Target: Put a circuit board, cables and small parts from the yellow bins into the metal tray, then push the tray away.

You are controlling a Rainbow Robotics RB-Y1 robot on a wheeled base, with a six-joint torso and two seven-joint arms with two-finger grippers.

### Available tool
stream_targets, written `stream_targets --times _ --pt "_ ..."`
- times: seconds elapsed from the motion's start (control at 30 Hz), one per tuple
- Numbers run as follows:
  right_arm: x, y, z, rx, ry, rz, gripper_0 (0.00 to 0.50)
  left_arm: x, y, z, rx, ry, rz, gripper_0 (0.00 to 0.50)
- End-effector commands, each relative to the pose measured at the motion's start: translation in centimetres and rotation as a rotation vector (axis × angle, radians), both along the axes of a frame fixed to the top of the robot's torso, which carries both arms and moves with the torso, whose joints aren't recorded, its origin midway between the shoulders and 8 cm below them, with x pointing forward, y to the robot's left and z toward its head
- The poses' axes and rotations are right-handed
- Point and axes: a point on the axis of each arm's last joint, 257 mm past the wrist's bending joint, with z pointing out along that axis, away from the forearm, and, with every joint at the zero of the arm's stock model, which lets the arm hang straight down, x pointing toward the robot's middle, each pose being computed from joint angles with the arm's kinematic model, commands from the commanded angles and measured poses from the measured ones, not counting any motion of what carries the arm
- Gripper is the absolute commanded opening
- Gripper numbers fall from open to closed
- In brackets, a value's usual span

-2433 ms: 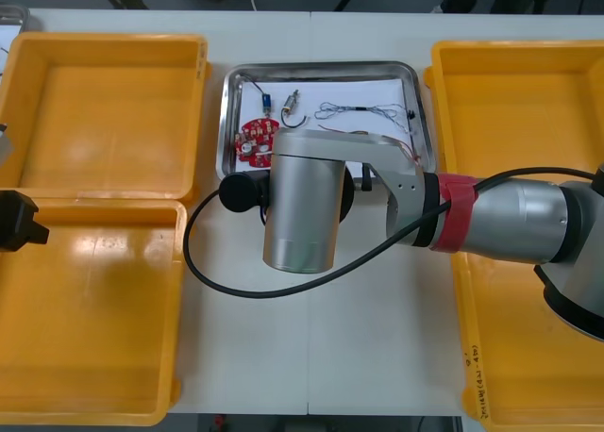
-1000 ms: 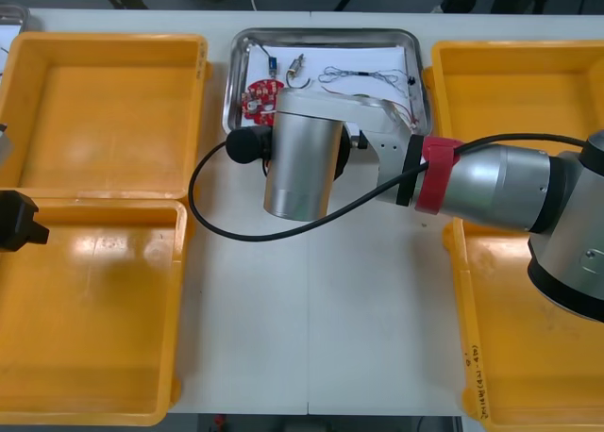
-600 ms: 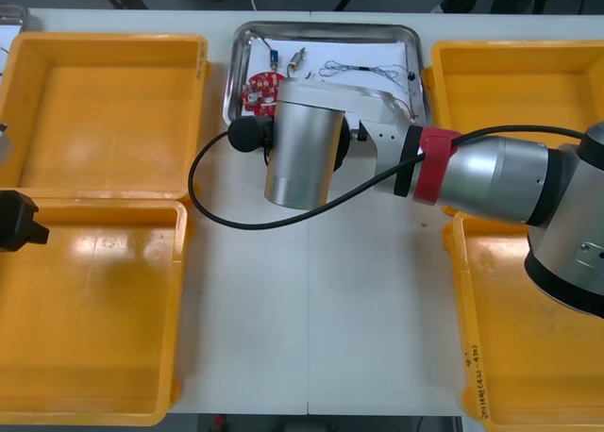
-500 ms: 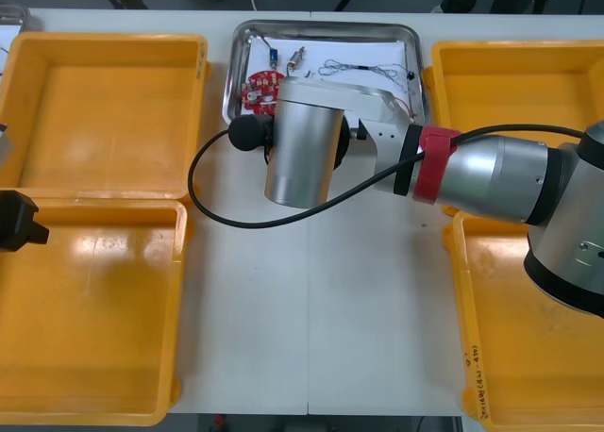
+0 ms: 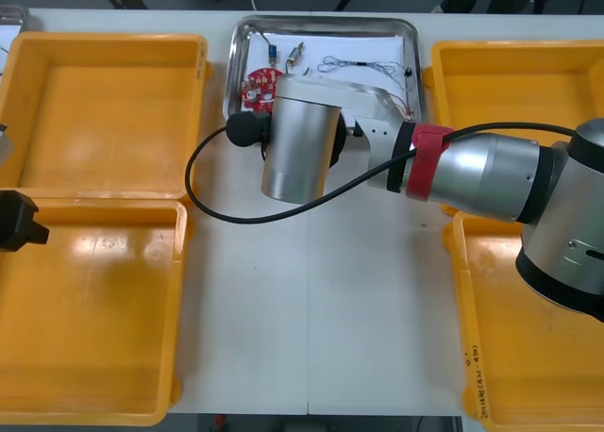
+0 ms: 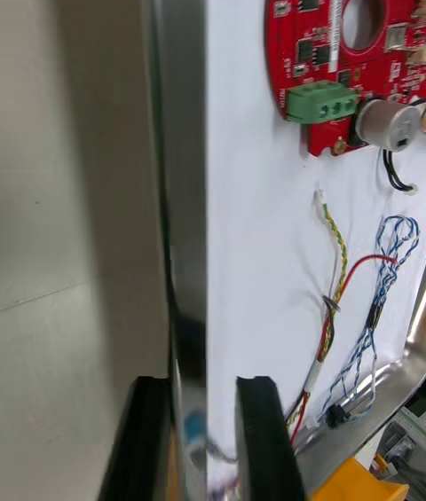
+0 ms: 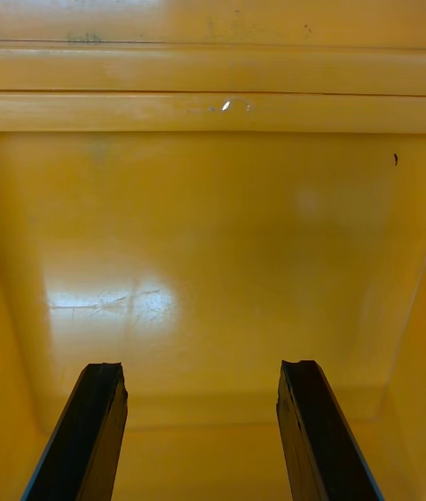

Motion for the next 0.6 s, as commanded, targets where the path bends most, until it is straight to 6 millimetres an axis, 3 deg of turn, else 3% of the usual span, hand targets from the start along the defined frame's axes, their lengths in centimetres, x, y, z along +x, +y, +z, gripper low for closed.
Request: stream_targets --times 0.03,0.07,0.33,0.6 --pt "0.2 3.3 3.3 -0.014 -0.048 0.075 0.47 -0.4 1.5 1.2 0.045 -0.016 -0.007 0.5" --pt "0.2 3.3 3.3 -0.014 -0.048 0.075 0.5 -0.4 1.5 1.2 0.045 -0.016 -0.007 0.5" --pt "-0.9 3.4 3.8 -0.015 -0.038 0.06 0.5 -0.4 1.5 1.2 0.045 -0.016 -0.007 0.5" --pt "-4.8 3.1 4.5 0.047 0.054 -0.001 0.5 -0.4 1.5 1.2 0.045 -0.016 -0.007 0.5"
